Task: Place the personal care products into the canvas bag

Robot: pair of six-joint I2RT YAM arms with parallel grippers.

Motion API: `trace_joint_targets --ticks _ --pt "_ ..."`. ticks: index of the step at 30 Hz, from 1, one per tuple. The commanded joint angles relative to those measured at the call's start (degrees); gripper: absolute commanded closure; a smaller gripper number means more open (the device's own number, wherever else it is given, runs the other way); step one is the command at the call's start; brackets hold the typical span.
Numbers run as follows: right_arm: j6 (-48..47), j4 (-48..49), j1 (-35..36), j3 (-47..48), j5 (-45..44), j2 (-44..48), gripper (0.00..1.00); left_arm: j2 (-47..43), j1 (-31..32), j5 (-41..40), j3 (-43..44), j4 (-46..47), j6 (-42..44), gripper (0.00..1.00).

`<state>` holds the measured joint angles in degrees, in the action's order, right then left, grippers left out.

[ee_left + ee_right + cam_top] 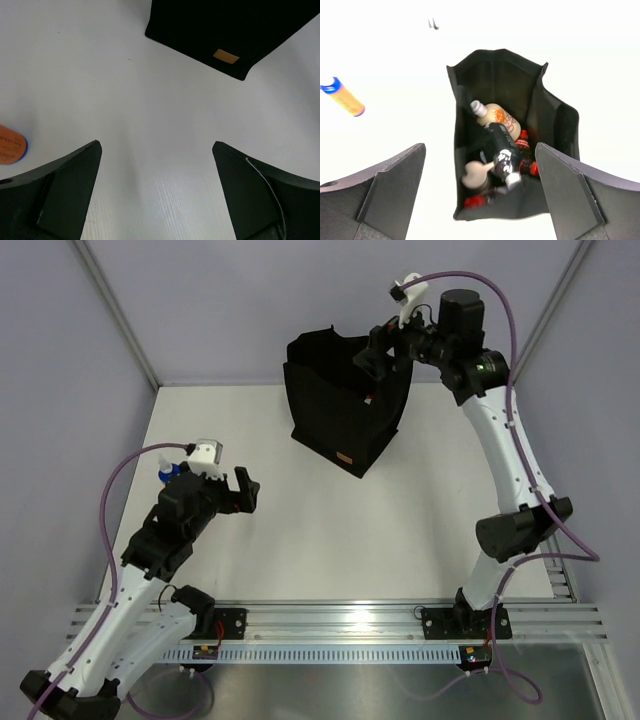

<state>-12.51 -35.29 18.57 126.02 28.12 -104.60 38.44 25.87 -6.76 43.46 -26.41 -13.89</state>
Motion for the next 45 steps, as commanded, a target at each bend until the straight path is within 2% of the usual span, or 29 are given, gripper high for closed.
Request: trace_joint_targets --ticks 1,5,7,11,15,17,23,27,35,40,45 --pt "1.6 -1.5 -2.4 -5.3 7.1 7.4 0.01 -2.8 0.1 -5.6 0.3 -0.5 -3.8 0.01" --pt "1.2 0.7 -4.4 -18.0 7.7 18.7 0.01 -3.7 0.1 -6.5 0.0 -0.9 -4.9 0.01" --pt "0.9 -0.2 -5.8 -21.6 8.5 21.5 0.0 -3.5 0.1 -8.0 0.5 -2.1 -6.2 0.01" --pt "-2.4 -1.3 -12.5 -35.3 17.3 29.9 0.01 -3.4 0.1 -10.6 1.4 -5.0 -9.6 0.01" --pt "-6.0 -1.4 -14.9 -47.7 19.3 38.0 0.01 -4.3 0.1 -12.0 0.4 -7.2 -13.2 0.01" --pt "-5.9 -0.5 -15.5 -54.3 20.5 42.4 0.0 -5.1 0.1 -14.7 -0.8 -8.4 -15.0 0.01" --pt "-9.0 -1.1 -18.1 -65.4 21.6 49.6 0.01 -6.8 0.1 -24.9 -2.3 -13.6 -25.1 0.02" --pt "-9.6 0.4 -20.8 -69.6 21.5 51.2 0.0 -3.6 0.1 -30.1 -1.5 -17.5 -31.1 0.04" --pt "-11.6 -0.7 -21.4 -70.0 19.5 52.9 0.0 10.2 -1.5 -35.4 1.9 -16.8 -30.1 0.04" --pt "-11.6 -0.8 -21.7 -69.9 19.8 54.5 0.01 17.1 -8.7 -34.8 2.0 -9.4 -22.0 0.04" --pt "-12.0 -1.5 -21.7 -69.7 20.2 54.0 0.0 23.7 -13.6 -33.1 0.0 5.4 -11.0 0.04"
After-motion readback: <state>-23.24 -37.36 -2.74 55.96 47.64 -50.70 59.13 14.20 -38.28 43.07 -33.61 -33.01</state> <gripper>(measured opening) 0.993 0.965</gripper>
